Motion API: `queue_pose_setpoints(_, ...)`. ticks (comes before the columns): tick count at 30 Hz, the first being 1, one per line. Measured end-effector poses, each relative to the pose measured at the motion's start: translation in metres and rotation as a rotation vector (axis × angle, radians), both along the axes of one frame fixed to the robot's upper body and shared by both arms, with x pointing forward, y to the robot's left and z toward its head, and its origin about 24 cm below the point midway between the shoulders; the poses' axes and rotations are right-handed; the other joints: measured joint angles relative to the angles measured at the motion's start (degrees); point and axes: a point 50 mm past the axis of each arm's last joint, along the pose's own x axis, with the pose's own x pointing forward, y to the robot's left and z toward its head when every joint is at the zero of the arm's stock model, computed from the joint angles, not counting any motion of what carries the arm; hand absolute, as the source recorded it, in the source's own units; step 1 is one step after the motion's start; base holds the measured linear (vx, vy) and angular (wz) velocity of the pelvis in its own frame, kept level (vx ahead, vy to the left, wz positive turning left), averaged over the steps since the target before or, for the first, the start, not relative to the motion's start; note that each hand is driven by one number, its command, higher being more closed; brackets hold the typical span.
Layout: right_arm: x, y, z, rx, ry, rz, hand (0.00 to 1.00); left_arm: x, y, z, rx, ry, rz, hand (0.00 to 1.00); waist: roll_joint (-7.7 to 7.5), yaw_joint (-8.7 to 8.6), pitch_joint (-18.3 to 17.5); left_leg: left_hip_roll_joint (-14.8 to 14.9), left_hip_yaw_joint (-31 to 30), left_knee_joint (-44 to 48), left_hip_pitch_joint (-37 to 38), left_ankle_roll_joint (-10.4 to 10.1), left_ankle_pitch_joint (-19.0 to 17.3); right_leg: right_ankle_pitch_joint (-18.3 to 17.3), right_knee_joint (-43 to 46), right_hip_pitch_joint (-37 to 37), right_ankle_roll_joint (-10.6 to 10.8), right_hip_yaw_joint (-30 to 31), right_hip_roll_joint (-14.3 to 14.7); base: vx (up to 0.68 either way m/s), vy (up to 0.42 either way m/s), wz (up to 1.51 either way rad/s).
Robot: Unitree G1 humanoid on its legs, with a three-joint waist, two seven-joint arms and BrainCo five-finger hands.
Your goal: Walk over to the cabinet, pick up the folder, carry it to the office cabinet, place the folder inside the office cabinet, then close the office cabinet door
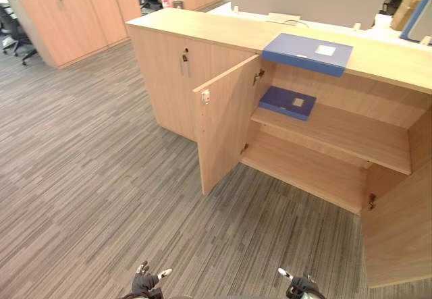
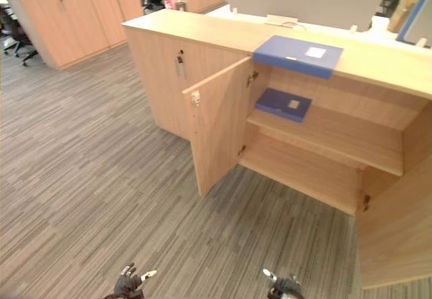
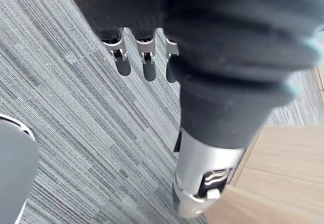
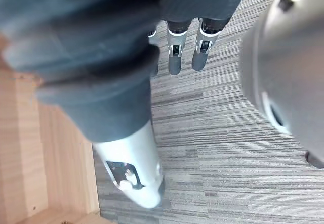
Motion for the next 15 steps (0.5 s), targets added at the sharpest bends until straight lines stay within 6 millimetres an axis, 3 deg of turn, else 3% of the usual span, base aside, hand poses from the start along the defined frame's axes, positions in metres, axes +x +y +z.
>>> queue_pose_setpoints(2, -0.003, 0.001, -0.001, 0.003, 0.007, 0.001, 0.0, -0.001, -0.001, -0.001, -0.003, 0.013, -0.003, 0.0, 0.22, -0.93, 0.28, 2.3, 1.28, -1.09, 1.06, 0.01, -0.01, -3.21, 0.78, -2.69, -0.02, -1.62, 2.42, 0.09, -0.147, -0.69)
queue_pose_setpoints(4, -0.001, 0.001, 0.0, -0.001, -0.005, 0.012, 0.0, 0.003, -0.002, -0.001, -0.006, 0.01, -0.004, 0.0, -0.01, -1.17, 1.66, 4.14, 2.79, -1.97, 2.92, -0.09, -0.06, -3.82, 0.8, -5.51, -0.14, -1.74, 4.78, 0.06, -0.244, -0.79)
queue_pose_setpoints(5, -0.001, 0.005, -0.001, 0.007, -0.007, 0.013, 0.0, 0.005, -0.002, -0.001, -0.005, 0.005, -0.001, 0.0, -1.31, -1.3, 2.28, 4.26, 3.74, -2.13, 3.79, -0.7, -0.36, -2.23, -2.28, -6.85, -1.48, -1.67, 5.62, 0.02, -0.25, -0.79)
queue_pose_setpoints(6, -0.005, 0.007, -0.002, 0.013, 0.0, 0.012, 0.0, 0.008, 0.0, 0.0, 0.0, -0.001, 0.002, 0.0, -1.97, -1.38, 2.65, 4.37, 3.91, -2.23, 4.65, -2.17, -1.22, -3.26, -3.27, -6.54, -2.63, -1.76, 6.37, 0.04, -0.254, -0.6)
queue_pose_setpoints(8, -0.003, 0.0, 0.0, -0.016, -0.009, 0.029, 0.0, 0.006, -0.006, -0.002, -0.021, 0.01, 0.02, 0.0, -0.64, -2.2, 2.7, 6.04, 3.37, -3.4, 4.77, -2.5, -1.4, -4.1, -3.69, -6.89, -3.49, -1.51, 8.98, 0.03, -0.203, -0.42)
queue_pose_setpoints(12, -0.007, -0.002, 0.0, -0.018, -0.002, 0.024, 0.0, 0.01, -0.009, -0.001, -0.034, -0.011, 0.047, 0.0, -0.48, -2.18, 2.64, 8.67, 1.8, -5.43, 5.27, -3.34, -1.78, -6.61, -4.39, -7.05, -4.28, -2.54, 12.42, 0.04, -0.216, -0.05)
queue_pose_setpoints(15, -0.012, -0.002, -0.001, -0.016, 0.01, 0.017, 0.0, 0.005, -0.009, -0.002, -0.04, -0.004, 0.079, 0.0, -0.09, -2.29, 1.98, 12.15, -1.0, -1.58, 4.64, -4.7, -4.57, -8.22, -6.93, -3.72, -4.29, -4.92, 15.77, 0.06, -0.145, 0.27)
